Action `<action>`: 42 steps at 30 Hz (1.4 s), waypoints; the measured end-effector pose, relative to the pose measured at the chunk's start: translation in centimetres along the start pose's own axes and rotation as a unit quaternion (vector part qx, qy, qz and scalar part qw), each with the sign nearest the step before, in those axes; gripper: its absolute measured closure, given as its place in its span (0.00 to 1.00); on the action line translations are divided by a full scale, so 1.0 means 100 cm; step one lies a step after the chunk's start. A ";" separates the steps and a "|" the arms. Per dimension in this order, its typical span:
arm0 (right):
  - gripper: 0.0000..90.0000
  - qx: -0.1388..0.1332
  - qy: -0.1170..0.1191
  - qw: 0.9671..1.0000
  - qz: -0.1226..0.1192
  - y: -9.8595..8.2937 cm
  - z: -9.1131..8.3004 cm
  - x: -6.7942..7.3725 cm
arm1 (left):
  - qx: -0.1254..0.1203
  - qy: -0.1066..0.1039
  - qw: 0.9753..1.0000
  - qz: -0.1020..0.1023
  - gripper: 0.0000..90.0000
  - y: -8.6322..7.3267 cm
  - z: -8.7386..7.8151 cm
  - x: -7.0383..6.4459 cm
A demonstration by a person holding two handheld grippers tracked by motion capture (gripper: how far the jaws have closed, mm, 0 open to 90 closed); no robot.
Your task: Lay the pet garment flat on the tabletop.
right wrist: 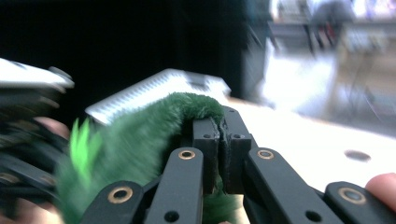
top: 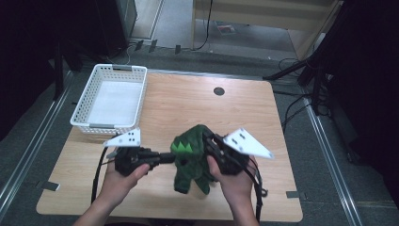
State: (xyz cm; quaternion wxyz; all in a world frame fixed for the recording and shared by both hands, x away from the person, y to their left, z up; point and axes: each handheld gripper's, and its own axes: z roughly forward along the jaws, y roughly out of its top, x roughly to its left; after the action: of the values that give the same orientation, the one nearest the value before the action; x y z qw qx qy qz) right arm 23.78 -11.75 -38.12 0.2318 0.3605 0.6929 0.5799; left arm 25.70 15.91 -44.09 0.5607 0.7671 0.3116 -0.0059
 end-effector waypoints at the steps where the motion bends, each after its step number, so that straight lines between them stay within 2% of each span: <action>1: 0.96 0.025 -0.013 0.999 0.028 -0.006 0.018 -0.016 | 0.006 0.028 0.999 -0.022 1.00 -0.002 0.007 0.015; 2: 0.92 0.050 -0.027 0.996 0.068 -0.015 0.036 -0.035 | 0.016 0.062 0.997 -0.041 1.00 -0.005 0.013 0.029; 3: 0.86 0.078 -0.039 0.991 0.102 -0.024 0.055 -0.056 | 0.028 0.100 0.993 -0.058 1.00 -0.009 0.020 0.041; 4: 0.79 0.105 -0.048 0.985 0.125 -0.035 0.071 -0.075 | 0.038 0.137 0.988 -0.068 0.94 -0.012 0.025 0.051; 5: 0.72 0.135 -0.048 0.980 0.137 -0.045 0.084 -0.091 | 0.045 0.167 0.982 -0.076 0.83 -0.016 0.028 0.058; 6: 0.66 0.160 -0.048 0.975 0.145 -0.054 0.094 -0.103 | 0.038 0.196 0.976 -0.082 0.75 -0.019 0.028 0.063; 7: 0.62 0.178 -0.044 0.970 0.156 -0.062 0.100 -0.115 | 0.030 0.206 0.975 -0.082 0.64 -0.021 0.026 0.063; 8: 0.60 0.185 -0.040 0.968 0.164 -0.066 0.101 -0.120 | 0.021 0.218 0.973 -0.077 0.58 -0.023 0.023 0.063; 9: 0.58 0.181 -0.038 0.968 0.170 -0.069 0.099 -0.124 | 0.013 0.224 0.972 -0.071 0.56 -0.025 0.019 0.063; 10: 0.55 0.173 -0.032 0.970 0.170 -0.072 0.094 -0.126 | 0.011 0.223 0.972 -0.070 0.54 -0.026 0.018 0.063; 12: 0.50 0.166 -0.022 0.972 0.163 -0.075 0.087 -0.127 | 0.010 0.213 0.975 -0.062 0.52 -0.030 0.019 0.062; 16: 0.44 0.149 0.007 0.977 0.155 -0.077 0.068 -0.121 | 0.026 0.196 0.979 -0.045 0.49 -0.036 0.032 0.054; 20: 0.44 0.114 0.002 0.983 0.145 -0.073 0.046 -0.111 | 0.038 0.175 0.983 -0.044 0.47 -0.041 0.050 0.048; 21: 0.44 0.104 0.001 0.986 0.133 -0.075 0.040 -0.103 | 0.042 0.163 0.985 -0.048 0.46 -0.042 0.057 0.047; 22: 0.44 0.104 0.001 0.986 0.133 -0.075 0.040 -0.103 | 0.042 0.163 0.985 -0.048 0.45 -0.042 0.057 0.047; 24: 0.45 0.108 0.011 0.986 0.124 -0.080 0.037 -0.094 | 0.049 0.156 0.985 -0.049 0.45 -0.044 0.062 0.047; 25: 0.45 0.114 0.022 0.986 0.122 -0.085 0.037 -0.089 | 0.056 0.152 0.985 -0.051 0.46 -0.045 0.066 0.047; 27: 0.48 0.148 0.042 0.983 0.101 -0.100 0.042 -0.079 | 0.067 0.153 0.985 -0.047 0.50 -0.048 0.070 0.049; 28: 0.63 0.192 0.040 0.977 0.080 -0.117 0.049 -0.072 | 0.082 0.149 0.984 -0.046 0.56 -0.050 0.073 0.049; 29: 0.70 0.210 0.044 0.973 0.083 -0.122 0.051 -0.070 | 0.089 0.145 0.984 -0.043 0.58 -0.052 0.074 0.049; 30: 0.70 0.210 0.044 0.973 0.083 -0.122 0.051 -0.070 | 0.096 0.142 0.984 -0.039 0.58 -0.054 0.076 0.047; 31: 0.77 0.224 0.050 0.969 0.089 -0.129 0.053 -0.069 | 0.107 0.142 0.984 -0.029 0.60 -0.057 0.078 0.046; 32: 0.85 0.245 0.051 0.963 0.097 -0.136 0.055 -0.067 | 0.112 0.145 0.983 -0.023 0.63 -0.061 0.079 0.044; 34: 0.87 0.249 0.050 0.963 0.095 -0.138 0.054 -0.065 | 0.118 0.137 0.983 -0.022 0.65 -0.068 0.080 0.041; 36: 0.89 0.259 0.052 0.960 0.090 -0.140 0.051 -0.062 | 0.124 0.119 0.985 -0.020 0.69 -0.075 0.080 0.037; 37: 0.90 0.266 0.053 0.958 0.090 -0.140 0.049 -0.060 | 0.129 0.110 0.986 -0.008 0.71 -0.077 0.079 0.035; 38: 0.89 0.278 0.058 0.956 0.080 -0.142 0.045 -0.057 | 0.133 0.109 0.985 0.000 0.70 -0.077 0.078 0.033; 39: 0.88 0.284 0.058 0.954 0.070 -0.142 0.042 -0.055 | 0.132 0.110 0.985 0.009 0.69 -0.076 0.074 0.031; 40: 0.84 0.283 0.059 0.956 0.056 -0.141 0.037 -0.052 | 0.126 0.115 0.985 0.011 0.66 -0.074 0.071 0.031; 41: 0.74 0.264 0.069 0.960 0.055 -0.134 0.028 -0.052 | 0.114 0.123 0.986 0.007 0.56 -0.072 0.067 0.031; 42: 0.70 0.242 0.071 0.966 0.059 -0.127 0.024 -0.053 | 0.094 0.129 0.987 0.000 0.53 -0.070 0.062 0.033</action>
State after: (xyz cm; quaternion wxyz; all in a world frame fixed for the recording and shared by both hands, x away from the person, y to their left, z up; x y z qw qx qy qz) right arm 25.97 -15.20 -51.50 0.0536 0.4039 0.8049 0.4315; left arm 27.06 13.35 -53.54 0.4411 0.8110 0.3790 0.0637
